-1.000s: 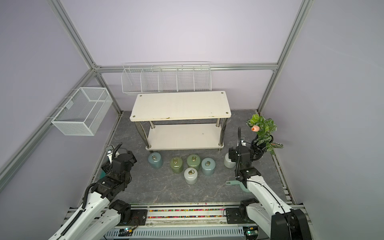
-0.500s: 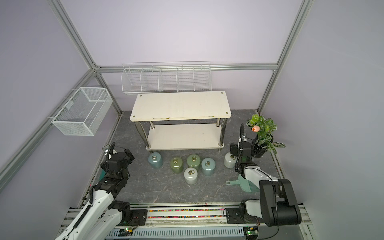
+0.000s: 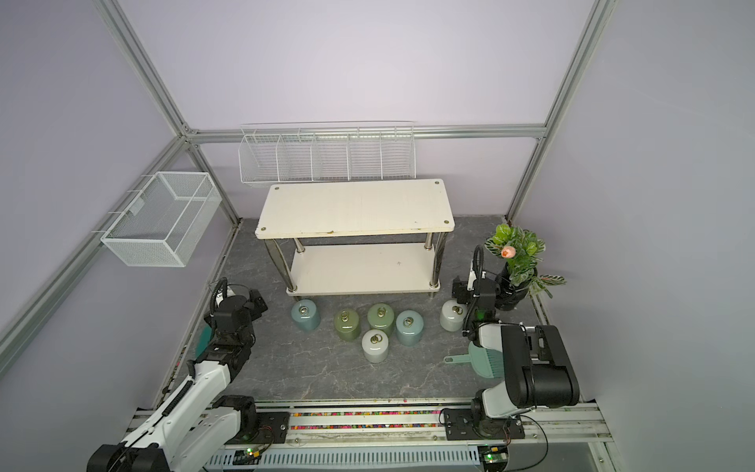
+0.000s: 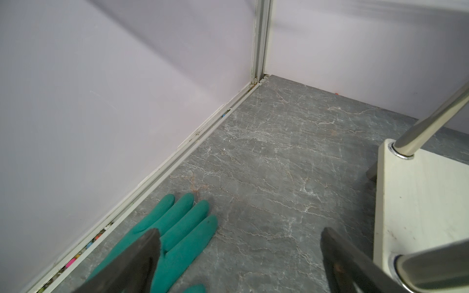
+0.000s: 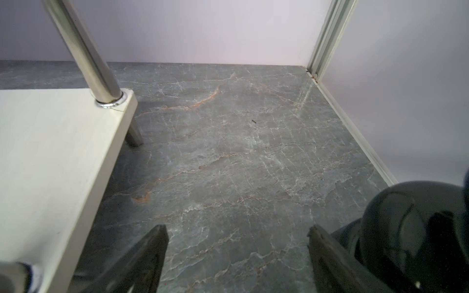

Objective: Remove the tea canisters from the shelf
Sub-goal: Reset both arms

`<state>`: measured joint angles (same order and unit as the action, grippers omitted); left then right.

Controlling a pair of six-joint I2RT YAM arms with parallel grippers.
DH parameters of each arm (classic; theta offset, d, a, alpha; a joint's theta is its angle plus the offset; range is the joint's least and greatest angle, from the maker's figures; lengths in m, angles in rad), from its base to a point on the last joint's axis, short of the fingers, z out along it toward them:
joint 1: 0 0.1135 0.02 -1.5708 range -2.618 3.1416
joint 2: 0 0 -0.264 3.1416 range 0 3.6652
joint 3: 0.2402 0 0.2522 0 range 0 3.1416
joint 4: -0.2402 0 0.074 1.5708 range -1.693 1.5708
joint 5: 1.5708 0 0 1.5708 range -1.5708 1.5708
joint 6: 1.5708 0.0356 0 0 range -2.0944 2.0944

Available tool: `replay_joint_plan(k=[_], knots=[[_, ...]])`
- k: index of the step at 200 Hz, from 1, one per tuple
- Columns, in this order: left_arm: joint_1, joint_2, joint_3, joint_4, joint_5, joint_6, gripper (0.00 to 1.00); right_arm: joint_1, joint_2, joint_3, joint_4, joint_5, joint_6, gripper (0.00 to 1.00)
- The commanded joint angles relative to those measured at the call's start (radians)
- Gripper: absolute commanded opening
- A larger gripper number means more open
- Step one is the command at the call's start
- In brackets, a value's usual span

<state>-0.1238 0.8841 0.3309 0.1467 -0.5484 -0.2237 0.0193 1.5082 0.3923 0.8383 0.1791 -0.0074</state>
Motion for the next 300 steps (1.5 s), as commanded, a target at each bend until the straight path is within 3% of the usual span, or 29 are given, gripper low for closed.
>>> replay_joint_plan(k=[1, 56, 139, 183, 205, 300], knots=[[0.014, -0.006, -0.025, 0.118, 0.054, 0.061, 1.0, -0.001, 0.015, -0.037, 0.066, -0.074, -0.043, 0.89], [0.052, 0.045, -0.095, 0.344, 0.17, 0.121, 1.0, 0.006, 0.018, -0.04, 0.079, -0.073, -0.052, 0.89], [0.098, 0.448, -0.067, 0.764, 0.29, 0.128, 1.0, 0.004, 0.022, -0.036, 0.077, -0.072, -0.049, 0.89], [0.109, 0.627, 0.007, 0.796, 0.347, 0.141, 1.0, -0.002, 0.022, -0.031, 0.068, -0.081, -0.044, 0.89], [0.109, 0.616, 0.063, 0.67, 0.373, 0.144, 1.0, -0.005, 0.023, -0.023, 0.053, -0.075, -0.036, 0.89], [0.108, 0.618, 0.088, 0.625, 0.355, 0.15, 1.0, -0.014, 0.023, -0.018, 0.042, -0.063, -0.019, 0.89]])
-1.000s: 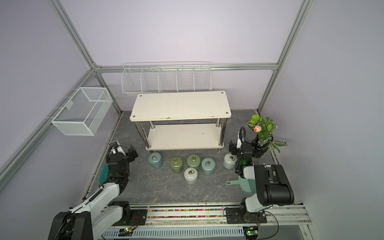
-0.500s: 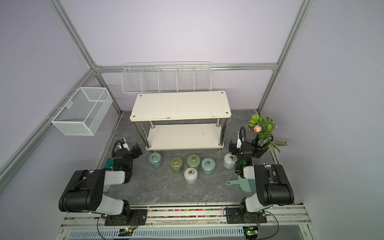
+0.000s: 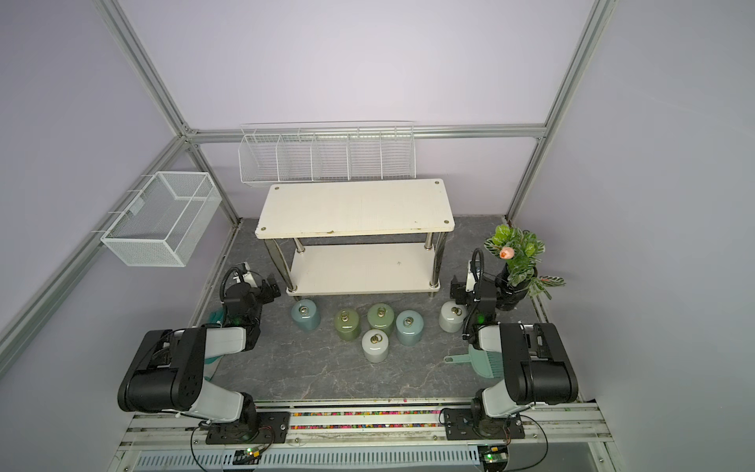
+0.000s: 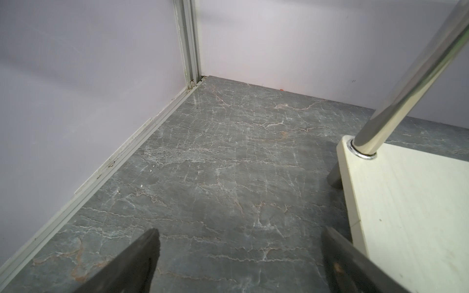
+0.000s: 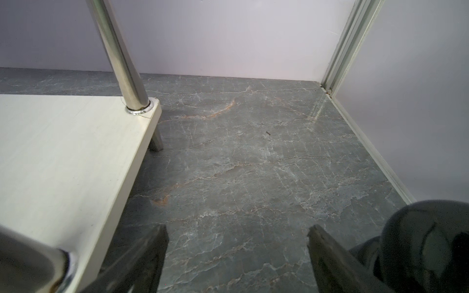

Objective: Remove the tea canisters from the shelf
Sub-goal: Reset both arms

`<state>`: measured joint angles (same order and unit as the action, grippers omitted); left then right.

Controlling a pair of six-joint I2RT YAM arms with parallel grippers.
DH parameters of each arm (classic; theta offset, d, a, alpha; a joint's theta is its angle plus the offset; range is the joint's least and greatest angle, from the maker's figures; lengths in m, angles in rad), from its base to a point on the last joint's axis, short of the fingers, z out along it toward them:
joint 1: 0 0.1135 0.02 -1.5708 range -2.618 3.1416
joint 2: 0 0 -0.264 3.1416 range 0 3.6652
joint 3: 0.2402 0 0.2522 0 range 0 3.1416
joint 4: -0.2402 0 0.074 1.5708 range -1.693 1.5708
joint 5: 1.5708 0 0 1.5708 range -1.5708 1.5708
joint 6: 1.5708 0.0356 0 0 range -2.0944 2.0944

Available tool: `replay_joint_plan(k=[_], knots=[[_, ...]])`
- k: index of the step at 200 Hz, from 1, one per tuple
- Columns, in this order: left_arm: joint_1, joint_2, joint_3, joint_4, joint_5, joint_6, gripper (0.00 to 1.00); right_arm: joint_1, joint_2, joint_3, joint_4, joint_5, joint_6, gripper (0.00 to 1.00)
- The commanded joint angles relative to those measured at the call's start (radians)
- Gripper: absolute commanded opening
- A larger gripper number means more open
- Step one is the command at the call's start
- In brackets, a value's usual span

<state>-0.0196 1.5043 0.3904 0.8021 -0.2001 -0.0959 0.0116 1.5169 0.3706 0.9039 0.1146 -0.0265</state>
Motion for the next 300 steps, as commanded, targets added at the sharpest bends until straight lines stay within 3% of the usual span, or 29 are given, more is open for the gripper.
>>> replay_joint_plan(k=[1, 300], knots=[[0.004, -0.002, 0.028, -0.028, 0.007, 0.023, 1.0, -0.007, 0.015, 0.004, -0.023, 0.002, 0.0, 0.89], [0.0, 0.0, 0.034, -0.041, 0.019, 0.038, 1.0, -0.01, 0.016, 0.01, -0.032, -0.018, -0.006, 0.89]])
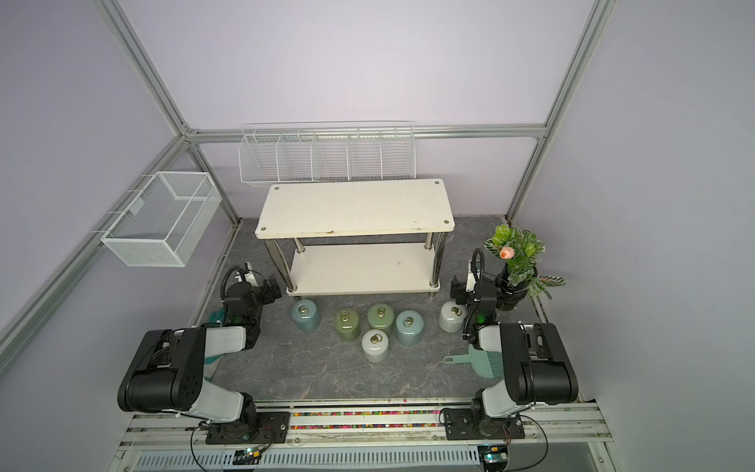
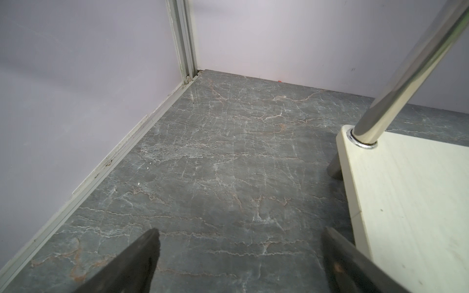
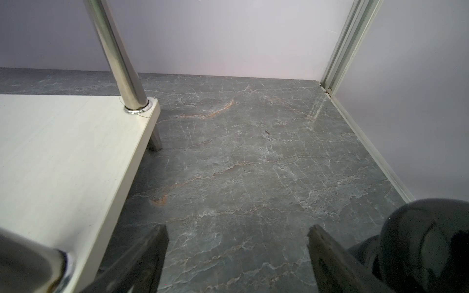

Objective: Remove the tea canisters from the shelf
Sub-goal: Reset both arms

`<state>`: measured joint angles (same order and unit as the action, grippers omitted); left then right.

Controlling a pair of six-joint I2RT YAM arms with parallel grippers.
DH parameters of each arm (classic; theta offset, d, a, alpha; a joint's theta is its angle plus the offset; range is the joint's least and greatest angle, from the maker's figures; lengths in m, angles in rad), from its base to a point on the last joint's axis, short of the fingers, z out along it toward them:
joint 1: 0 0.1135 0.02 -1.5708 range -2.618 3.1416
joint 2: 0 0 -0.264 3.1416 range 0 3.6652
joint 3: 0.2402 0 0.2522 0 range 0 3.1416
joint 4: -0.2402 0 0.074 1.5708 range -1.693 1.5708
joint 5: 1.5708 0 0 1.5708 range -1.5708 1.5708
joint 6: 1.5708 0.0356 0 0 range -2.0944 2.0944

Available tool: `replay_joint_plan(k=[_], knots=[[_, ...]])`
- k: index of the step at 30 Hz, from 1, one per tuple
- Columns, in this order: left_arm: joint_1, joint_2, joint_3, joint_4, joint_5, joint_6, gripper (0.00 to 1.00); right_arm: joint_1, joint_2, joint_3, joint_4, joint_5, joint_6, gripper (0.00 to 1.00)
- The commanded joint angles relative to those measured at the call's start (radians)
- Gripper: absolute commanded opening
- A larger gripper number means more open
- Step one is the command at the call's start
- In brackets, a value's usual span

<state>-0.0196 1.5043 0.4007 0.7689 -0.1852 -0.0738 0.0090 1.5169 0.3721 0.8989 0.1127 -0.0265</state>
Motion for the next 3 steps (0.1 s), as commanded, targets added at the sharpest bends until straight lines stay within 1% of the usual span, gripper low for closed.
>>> replay_joint_plan(k=[1, 3], knots=[[0.001, 0.0, 0.025, -0.008, 0.005, 0.016, 1.0, -0.007, 0.015, 0.008, -0.027, -0.016, -0.006, 0.89], [0.001, 0.0, 0.025, -0.008, 0.006, 0.016, 1.0, -0.007, 0.013, 0.005, -0.027, -0.016, -0.006, 0.89]])
